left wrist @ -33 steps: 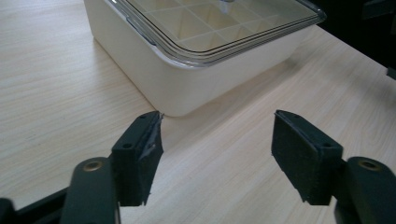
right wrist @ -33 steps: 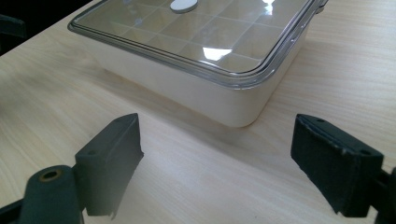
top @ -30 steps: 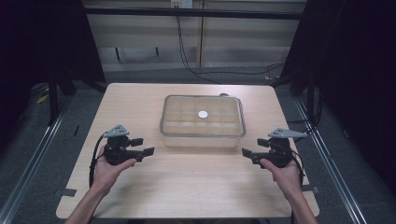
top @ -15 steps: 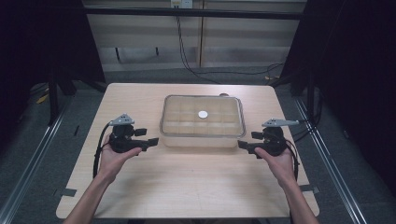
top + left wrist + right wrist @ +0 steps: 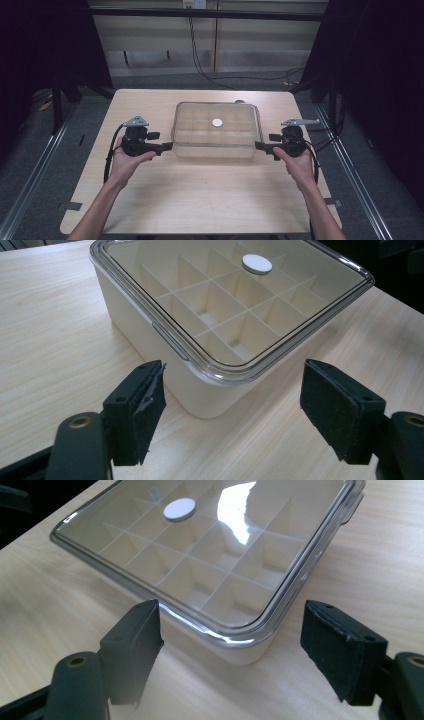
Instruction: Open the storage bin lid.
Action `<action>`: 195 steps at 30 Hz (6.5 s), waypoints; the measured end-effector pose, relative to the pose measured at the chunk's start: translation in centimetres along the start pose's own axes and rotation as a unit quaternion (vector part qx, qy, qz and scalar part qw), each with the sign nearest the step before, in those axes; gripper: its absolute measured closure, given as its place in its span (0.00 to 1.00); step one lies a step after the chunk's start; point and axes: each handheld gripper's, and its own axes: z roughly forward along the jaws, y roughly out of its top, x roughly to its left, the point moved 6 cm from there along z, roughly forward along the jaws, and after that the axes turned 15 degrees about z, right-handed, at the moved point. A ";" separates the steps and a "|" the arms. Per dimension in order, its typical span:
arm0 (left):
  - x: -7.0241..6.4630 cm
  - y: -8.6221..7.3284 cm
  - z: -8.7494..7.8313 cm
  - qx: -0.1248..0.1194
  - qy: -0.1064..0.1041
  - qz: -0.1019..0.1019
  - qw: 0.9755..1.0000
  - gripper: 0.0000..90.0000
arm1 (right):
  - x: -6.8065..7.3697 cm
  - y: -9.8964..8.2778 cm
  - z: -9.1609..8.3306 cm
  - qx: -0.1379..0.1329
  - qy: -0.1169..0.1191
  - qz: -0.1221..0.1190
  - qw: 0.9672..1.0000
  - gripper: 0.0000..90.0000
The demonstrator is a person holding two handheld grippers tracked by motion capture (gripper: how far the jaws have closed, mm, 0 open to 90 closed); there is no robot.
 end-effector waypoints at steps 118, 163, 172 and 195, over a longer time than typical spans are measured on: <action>3.4 1.5 6.9 0.022 -0.003 -0.031 0.999 0.33 | -1.5 4.0 7.5 0.032 -0.017 0.064 0.997 0.20; 2.9 3.5 3.5 -0.059 0.005 -0.023 0.998 0.69 | -1.0 5.0 2.8 -0.041 0.012 0.088 0.995 0.67; 2.6 3.7 2.8 -0.062 0.010 -0.016 0.998 0.73 | -0.7 4.9 2.1 -0.046 0.017 0.089 0.995 0.71; 2.3 3.7 1.8 -0.065 0.015 -0.016 0.998 0.76 | 0.1 4.6 0.7 -0.060 0.042 0.083 0.994 0.77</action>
